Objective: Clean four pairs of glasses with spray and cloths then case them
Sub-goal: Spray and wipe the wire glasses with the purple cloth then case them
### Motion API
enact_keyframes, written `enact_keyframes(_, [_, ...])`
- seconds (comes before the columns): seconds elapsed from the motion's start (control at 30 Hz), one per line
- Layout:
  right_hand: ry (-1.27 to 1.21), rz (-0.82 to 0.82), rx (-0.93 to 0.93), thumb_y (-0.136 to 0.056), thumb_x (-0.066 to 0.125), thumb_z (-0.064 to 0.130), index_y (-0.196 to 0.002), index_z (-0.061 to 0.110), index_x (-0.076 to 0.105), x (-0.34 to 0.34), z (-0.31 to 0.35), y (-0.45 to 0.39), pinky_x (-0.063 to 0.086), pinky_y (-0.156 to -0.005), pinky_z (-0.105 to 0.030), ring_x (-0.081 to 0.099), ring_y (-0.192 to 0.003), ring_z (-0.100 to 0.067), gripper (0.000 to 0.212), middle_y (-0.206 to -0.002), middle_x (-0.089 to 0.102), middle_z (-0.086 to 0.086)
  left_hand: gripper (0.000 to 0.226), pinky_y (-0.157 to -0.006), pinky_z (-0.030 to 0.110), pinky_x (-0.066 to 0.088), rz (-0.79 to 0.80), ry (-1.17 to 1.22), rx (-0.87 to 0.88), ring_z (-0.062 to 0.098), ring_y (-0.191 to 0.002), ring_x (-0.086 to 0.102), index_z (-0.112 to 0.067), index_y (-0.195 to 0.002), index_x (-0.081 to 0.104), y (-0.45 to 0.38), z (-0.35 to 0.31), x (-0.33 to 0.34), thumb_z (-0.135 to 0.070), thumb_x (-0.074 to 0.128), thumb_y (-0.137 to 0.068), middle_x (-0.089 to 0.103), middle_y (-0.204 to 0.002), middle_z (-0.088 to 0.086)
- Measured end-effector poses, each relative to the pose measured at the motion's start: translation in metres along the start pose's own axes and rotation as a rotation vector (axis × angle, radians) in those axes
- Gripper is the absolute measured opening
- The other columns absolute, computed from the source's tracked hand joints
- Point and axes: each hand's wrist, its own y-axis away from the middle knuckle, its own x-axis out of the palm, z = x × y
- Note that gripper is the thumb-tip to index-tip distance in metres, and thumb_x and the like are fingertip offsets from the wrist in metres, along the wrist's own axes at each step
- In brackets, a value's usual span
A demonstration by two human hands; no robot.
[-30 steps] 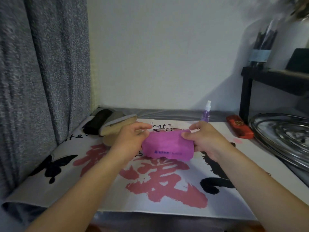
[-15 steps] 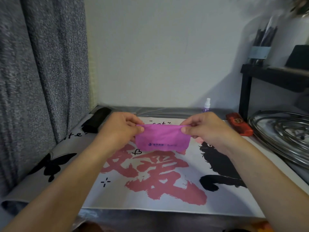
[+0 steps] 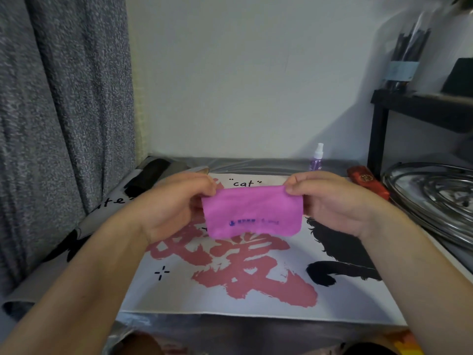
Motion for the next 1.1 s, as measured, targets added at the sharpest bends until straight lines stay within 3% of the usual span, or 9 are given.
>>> enact_keyframes(0.1, [-0.202,0.028,0.133,-0.1,0.052,0.01,-0.084,0.009,0.069,0.004,-0.015,-0.007,0.056,-0.068,-0.033,0.061,-0.084,-0.025,0.023,-0.088,0.063,-0.01,0.013,-0.073,0.037,0.045,0.078,0.233,-0.111,0.018,-0.08,0.056,-0.019,-0.093,0.052,-0.008,0.012,0.005,-0.014,0.057,-0.083,0.052,-0.092,0.007])
enact_keyframes(0.23, [-0.151,-0.047,0.255,-0.103,0.051,0.013,-0.128,-0.005,0.061,0.006,-0.043,-0.019,0.06,-0.067,-0.037,0.069,-0.081,-0.025,0.032,-0.092,0.07,-0.013,0.014,-0.063,0.039,0.059,0.017,0.244,-0.256,0.024,-0.077,0.067,-0.013,-0.107,0.056,-0.017,0.034,0.008,-0.017,0.044,-0.102,0.066,-0.088,0.01])
enact_keyframes(0.33, [-0.128,-0.047,0.278,-0.1,0.058,0.01,-0.132,-0.006,0.057,0.004,-0.053,-0.018,0.061,-0.068,-0.036,0.072,-0.085,-0.026,0.036,-0.1,0.073,-0.015,0.029,-0.076,0.046,0.06,-0.022,0.189,-0.322,0.029,-0.085,0.07,-0.004,-0.127,0.054,-0.019,0.046,0.004,-0.02,0.045,-0.105,0.066,-0.102,0.017])
enact_keyframes(0.43, [-0.127,-0.065,0.232,-0.094,0.063,-0.004,-0.13,0.004,0.058,0.002,-0.055,-0.019,0.062,-0.071,-0.035,0.074,-0.094,-0.03,0.038,-0.115,0.073,-0.02,0.028,-0.075,0.043,0.063,-0.07,0.165,-0.271,0.029,-0.087,0.073,-0.003,-0.126,0.054,-0.019,0.049,0.0,-0.001,0.056,-0.098,0.068,-0.113,0.02])
enact_keyframes(0.57, [0.024,-0.182,0.079,-0.094,0.057,-0.013,-0.126,0.017,0.06,0.009,-0.052,-0.017,0.063,-0.075,-0.043,0.073,-0.101,-0.035,0.043,-0.113,0.073,-0.021,0.066,-0.077,0.036,0.062,-0.086,0.098,-0.149,0.029,-0.099,0.074,-0.025,-0.133,0.059,-0.015,0.048,0.0,0.022,0.054,-0.088,0.071,-0.116,0.021])
enact_keyframes(0.77, [0.149,-0.258,-0.175,-0.093,0.064,-0.007,-0.134,0.028,0.053,0.012,-0.048,-0.013,0.061,-0.084,-0.049,0.073,-0.1,-0.027,0.055,-0.109,0.077,-0.005,0.082,-0.104,0.061,0.044,-0.179,-0.11,0.094,0.034,-0.102,0.071,-0.04,-0.143,0.047,-0.012,0.045,0.005,0.02,0.057,-0.09,0.076,-0.104,0.017])
enact_keyframes(0.87, [0.121,-0.227,-0.195,-0.09,0.069,-0.006,-0.144,0.031,0.046,0.006,-0.046,-0.011,0.06,-0.086,-0.038,0.073,-0.103,-0.021,0.069,-0.112,0.076,-0.005,0.081,-0.094,0.048,0.056,-0.149,0.016,0.087,0.028,-0.098,0.071,-0.032,-0.149,0.043,-0.013,0.043,0.003,0.021,0.056,-0.089,0.075,-0.107,0.021])
enact_keyframes(1.0, [0.297,-0.311,-0.197,-0.089,0.072,-0.003,-0.148,0.042,0.041,0.007,-0.046,-0.009,0.055,-0.082,-0.024,0.075,-0.093,-0.013,0.081,-0.144,0.05,0.012,0.087,-0.086,0.032,0.058,-0.19,-0.054,0.074,0.017,-0.115,0.065,-0.041,-0.146,0.046,-0.014,0.046,0.004,0.02,0.062,-0.086,0.057,-0.143,0.008])
enact_keyframes(1.1, [0.393,-0.308,-0.268,-0.089,0.07,-0.006,-0.135,0.033,0.059,0.013,-0.048,-0.011,0.056,-0.085,-0.021,0.072,-0.098,-0.01,0.062,-0.146,0.046,0.018,0.084,-0.061,0.019,0.052,-0.284,-0.326,0.197,0.0,-0.073,0.064,-0.05,-0.143,0.048,-0.012,0.045,0.013,0.013,0.063,-0.09,0.051,-0.143,-0.013])
